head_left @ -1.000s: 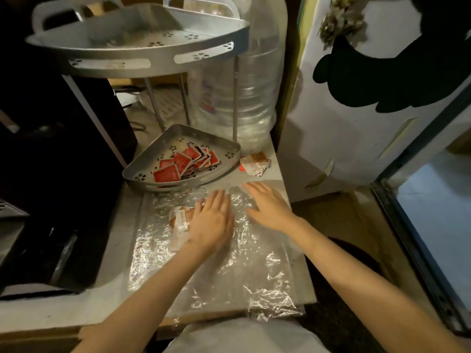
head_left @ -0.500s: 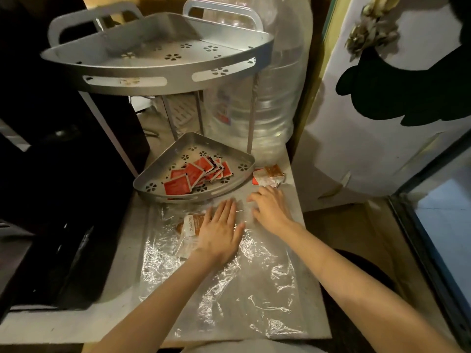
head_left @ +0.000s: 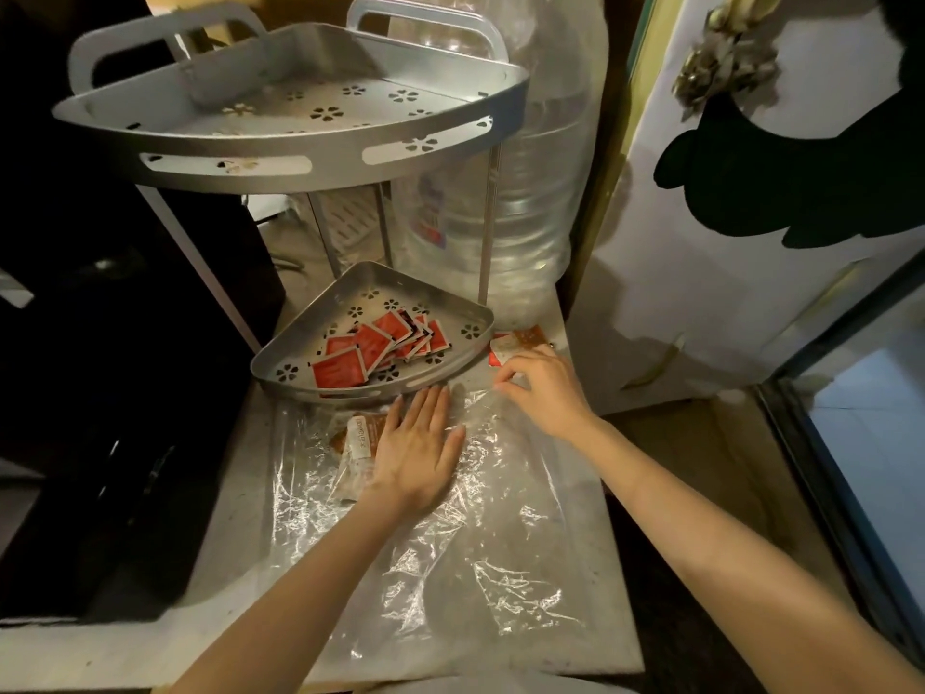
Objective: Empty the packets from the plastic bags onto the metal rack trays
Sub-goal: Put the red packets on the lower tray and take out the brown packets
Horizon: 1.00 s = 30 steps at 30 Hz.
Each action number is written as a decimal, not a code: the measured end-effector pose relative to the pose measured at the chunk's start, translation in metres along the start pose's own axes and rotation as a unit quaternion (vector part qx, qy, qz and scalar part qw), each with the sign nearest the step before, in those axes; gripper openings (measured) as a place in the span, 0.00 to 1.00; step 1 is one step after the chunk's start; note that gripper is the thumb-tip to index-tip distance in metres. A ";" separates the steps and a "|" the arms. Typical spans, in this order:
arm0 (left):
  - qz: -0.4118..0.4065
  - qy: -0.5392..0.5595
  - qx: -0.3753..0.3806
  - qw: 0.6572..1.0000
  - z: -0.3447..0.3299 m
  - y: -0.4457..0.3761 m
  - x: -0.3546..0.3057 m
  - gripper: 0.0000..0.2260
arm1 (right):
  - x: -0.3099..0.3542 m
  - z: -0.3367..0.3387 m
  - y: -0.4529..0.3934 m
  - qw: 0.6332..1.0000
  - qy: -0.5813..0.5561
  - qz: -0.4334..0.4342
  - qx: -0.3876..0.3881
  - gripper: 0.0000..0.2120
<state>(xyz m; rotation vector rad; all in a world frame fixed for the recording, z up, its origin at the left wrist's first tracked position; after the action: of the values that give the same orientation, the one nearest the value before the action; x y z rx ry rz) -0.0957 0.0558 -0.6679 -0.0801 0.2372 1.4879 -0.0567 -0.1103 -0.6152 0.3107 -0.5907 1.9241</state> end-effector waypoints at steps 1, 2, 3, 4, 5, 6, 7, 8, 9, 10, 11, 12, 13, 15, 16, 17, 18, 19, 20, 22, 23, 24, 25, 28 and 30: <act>-0.002 -0.004 -0.002 1.000 0.000 0.000 0.000 0.29 | -0.002 0.002 0.002 1.000 -0.020 -0.006 -0.006 0.05; -0.006 -0.010 -0.007 1.000 0.000 0.000 0.000 0.30 | -0.003 0.004 0.004 0.999 -0.039 -0.012 -0.011 0.04; -0.010 -0.016 -0.011 1.000 -0.001 0.000 0.001 0.32 | -0.004 0.005 0.007 0.998 -0.064 -0.020 -0.015 0.04; -0.014 -0.022 -0.014 1.000 -0.002 -0.001 0.001 0.32 | -0.005 0.008 0.010 0.995 -0.092 -0.030 -0.017 0.04; -0.017 -0.028 -0.015 0.999 -0.003 -0.001 0.002 0.32 | -0.006 0.010 0.013 0.992 -0.118 -0.043 -0.022 0.04; -0.019 -0.032 -0.016 0.999 -0.004 -0.002 0.002 0.31 | -0.007 0.013 0.017 0.988 -0.142 -0.057 -0.033 0.05; -0.022 -0.037 -0.016 0.999 -0.006 -0.002 0.002 0.30 | -0.009 0.016 0.021 0.983 -0.163 -0.075 -0.051 0.04; -0.024 -0.041 -0.016 0.999 -0.007 -0.001 0.003 0.30 | -0.013 0.019 0.026 0.978 -0.174 -0.089 -0.076 0.04; -0.025 -0.044 -0.016 0.999 -0.008 -0.001 0.003 0.30 | -0.018 0.023 0.030 0.974 -0.174 -0.104 -0.099 0.04; -0.026 -0.046 -0.016 0.999 -0.008 -0.001 0.003 0.30 | -0.023 0.026 0.035 0.970 -0.175 -0.118 -0.119 0.03; -0.026 -0.045 -0.015 0.999 -0.008 -0.002 0.003 0.29 | -0.027 0.029 0.040 0.963 -0.188 -0.135 -0.137 0.03; -0.026 -0.042 -0.015 0.999 -0.007 -0.002 0.002 0.29 | -0.031 0.032 0.046 0.952 -0.212 -0.153 -0.157 0.03; -0.029 -0.037 -0.016 0.999 -0.005 -0.001 0.002 0.29 | -0.035 0.033 0.051 0.940 -0.236 -0.172 -0.174 0.03; -0.041 -0.015 -0.021 0.999 0.000 0.002 0.001 0.30 | -0.041 0.031 0.059 0.928 -0.257 -0.200 -0.181 0.04; -0.048 0.006 -0.026 0.998 0.004 0.004 0.001 0.30 | -0.042 0.030 0.061 0.929 -0.257 -0.202 -0.175 0.04; -0.059 0.026 -0.034 0.997 0.008 0.006 0.001 0.29 | -0.043 0.027 0.063 0.929 -0.261 -0.201 -0.167 0.04; -0.077 0.039 -0.043 0.995 0.013 0.009 0.000 0.28 | -0.042 0.025 0.063 0.928 -0.272 -0.199 -0.160 0.04; -0.100 0.043 -0.049 0.993 0.017 0.013 -0.002 0.25 | -0.040 0.023 0.063 0.924 -0.287 -0.199 -0.156 0.04; -0.123 0.042 -0.052 0.990 0.019 0.017 -0.005 0.23 | -0.037 0.022 0.062 0.920 -0.298 -0.200 -0.157 0.04; -0.153 0.050 -0.032 0.987 0.022 0.033 -0.014 0.21 | -0.035 0.022 0.062 0.915 -0.309 -0.200 -0.166 0.04; -0.154 0.065 -0.014 0.986 0.022 0.044 -0.019 0.23 | -0.034 0.021 0.062 0.912 -0.315 -0.200 -0.170 0.04; -0.150 0.080 0.002 0.985 0.020 0.056 -0.022 0.25 | -0.033 0.021 0.062 0.907 -0.325 -0.204 -0.173 0.04; -0.146 0.087 0.018 0.985 0.018 0.067 -0.026 0.29 | -0.032 0.020 0.063 0.900 -0.338 -0.212 -0.177 0.04; -0.136 0.060 0.062 0.987 0.003 0.090 -0.028 0.32 | -0.025 0.015 0.070 0.864 -0.392 -0.249 -0.193 0.11; -0.128 0.041 0.079 0.988 -0.006 0.093 -0.027 0.29 | -0.011 0.010 0.079 0.841 -0.428 -0.269 -0.193 0.18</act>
<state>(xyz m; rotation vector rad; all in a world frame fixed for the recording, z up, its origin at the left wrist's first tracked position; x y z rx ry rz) -0.1908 0.0356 -0.6597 -0.0422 0.3960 1.2076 -0.1246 -0.1504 -0.6328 0.9788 -1.2931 1.0110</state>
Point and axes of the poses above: each hand's wrist, its own y-axis away from the middle knuckle, its own z-axis out of the back of the hand, x = y × z, the point moved 4 cm from there along -y, towards the middle knuckle, and after that the axes turned 15 degrees about z, right-handed, at the moved point
